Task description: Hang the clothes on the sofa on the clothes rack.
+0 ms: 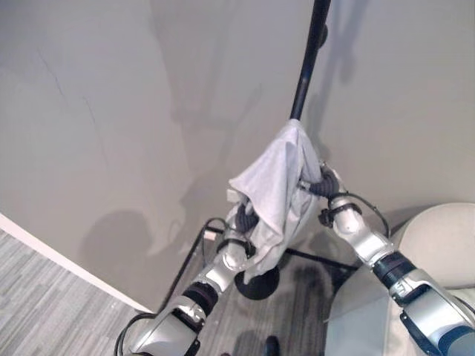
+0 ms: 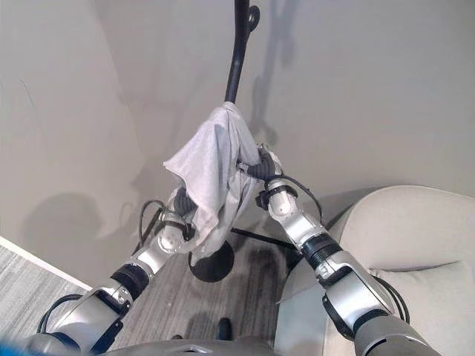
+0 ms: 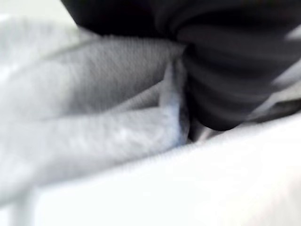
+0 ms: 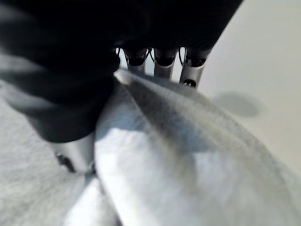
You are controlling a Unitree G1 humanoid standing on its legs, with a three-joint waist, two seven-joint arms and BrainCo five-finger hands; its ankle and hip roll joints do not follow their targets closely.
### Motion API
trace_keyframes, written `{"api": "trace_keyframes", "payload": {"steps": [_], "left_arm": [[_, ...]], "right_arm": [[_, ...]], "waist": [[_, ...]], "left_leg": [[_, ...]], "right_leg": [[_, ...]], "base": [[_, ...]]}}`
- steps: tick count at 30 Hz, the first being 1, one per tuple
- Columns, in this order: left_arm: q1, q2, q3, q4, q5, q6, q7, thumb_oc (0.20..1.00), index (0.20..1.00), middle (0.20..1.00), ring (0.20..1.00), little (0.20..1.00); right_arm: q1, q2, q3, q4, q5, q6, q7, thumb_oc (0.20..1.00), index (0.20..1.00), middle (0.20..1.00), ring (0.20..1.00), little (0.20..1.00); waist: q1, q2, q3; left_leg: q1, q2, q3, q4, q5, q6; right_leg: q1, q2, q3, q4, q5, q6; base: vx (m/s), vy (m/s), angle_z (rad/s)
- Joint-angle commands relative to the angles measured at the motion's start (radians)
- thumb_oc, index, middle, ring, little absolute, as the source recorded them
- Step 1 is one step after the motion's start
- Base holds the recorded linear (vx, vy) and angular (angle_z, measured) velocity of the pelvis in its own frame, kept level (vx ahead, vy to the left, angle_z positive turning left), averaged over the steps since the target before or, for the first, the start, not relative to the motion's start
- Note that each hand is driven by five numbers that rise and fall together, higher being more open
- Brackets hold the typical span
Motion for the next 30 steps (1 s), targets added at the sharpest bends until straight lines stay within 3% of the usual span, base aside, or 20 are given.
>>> {"api": "trace_keyframes", "payload": {"steps": [1,9,10,11,17,19,22,30], "left_arm": [[0.065,0.014,-0.001,0.101,-0.058,0.02,-0.022,0.2,0.2,0.2,0.2,0.2],[0.238,0.026,0.055,0.116,-0.071,0.017,-0.039,0.2,0.2,0.2,0.2,0.2],[0.247,0.026,0.062,0.12,-0.076,0.017,-0.034,0.849,0.849,0.849,0.849,0.849],[0.259,0.023,0.075,0.119,-0.099,0.015,-0.034,1.0,1.0,1.0,1.0,1.0],[0.288,0.005,0.142,0.074,-0.319,-0.013,-0.078,1.0,1.0,1.0,1.0,1.0],[0.299,-0.01,0.181,0.078,-0.449,-0.026,-0.116,1.0,1.0,1.0,1.0,1.0],[0.326,-0.015,0.21,0.095,-0.536,-0.025,-0.174,1.0,1.0,1.0,1.0,1.0],[0.428,-0.015,0.243,0.234,-0.591,0.0,-0.334,1.0,1.0,1.0,1.0,1.0]], "right_arm": [[0.086,0.0,-0.077,-0.049,0.075,-0.058,-0.014,1.0,1.0,1.0,1.0,1.0],[0.34,0.05,-0.142,0.026,0.061,-0.035,-0.025,1.0,1.0,1.0,1.0,1.0],[0.359,0.054,-0.147,0.033,0.067,-0.033,-0.029,1.0,1.0,1.0,1.0,1.0],[0.376,0.057,-0.154,0.038,0.073,-0.027,-0.03,1.0,1.0,1.0,1.0,1.0],[0.394,0.068,-0.186,0.085,0.116,-0.013,-0.05,1.0,1.0,1.0,1.0,1.0],[0.396,0.078,-0.207,0.119,0.14,-0.008,-0.056,1.0,1.0,1.0,1.0,1.0],[0.401,0.09,-0.229,0.159,0.193,-0.01,-0.041,1.0,1.0,1.0,1.0,1.0],[0.449,0.128,-0.246,0.316,0.3,-0.017,0.059,1.0,1.0,1.0,1.0,1.0]], "waist": [[0.024,0.016,-0.011],[0.025,0.03,-0.029],[0.024,0.031,-0.032],[0.023,0.032,-0.035],[0.022,0.044,-0.039],[0.025,0.05,-0.039],[0.029,0.055,-0.037],[0.043,0.066,-0.029]], "left_leg": [[0.017,0.131,0.05,0.01,-0.04,-0.061],[0.058,0.14,0.073,0.011,-0.051,-0.06],[0.062,0.14,0.075,0.011,-0.053,-0.061],[0.066,0.142,0.076,0.011,-0.053,-0.061],[0.07,0.144,0.076,0.012,-0.048,-0.063],[0.071,0.145,0.076,0.013,-0.044,-0.064],[0.07,0.147,0.071,0.017,-0.042,-0.065],[0.065,0.148,0.057,0.029,-0.037,-0.071]], "right_leg": [[0.036,-0.071,-0.003,0.015,-0.124,0.089],[0.064,-0.065,0.005,0.015,-0.132,0.088],[0.068,-0.065,0.005,0.015,-0.134,0.087],[0.072,-0.064,0.005,0.015,-0.136,0.087],[0.081,-0.063,0.001,0.015,-0.141,0.083],[0.088,-0.063,-0.004,0.015,-0.144,0.08],[0.093,-0.064,-0.008,0.015,-0.145,0.077],[0.108,-0.065,-0.023,0.017,-0.151,0.071]], "base": [[0.0,0.0,0.0],[0.0,-0.003,-0.08],[0.01,-0.007,-0.09],[0.0,-0.006,-0.12],[-0.01,-0.004,-0.05],[-0.02,-0.007,0.11],[-0.01,-0.002,0.01],[0.0,0.003,0.02]]}}
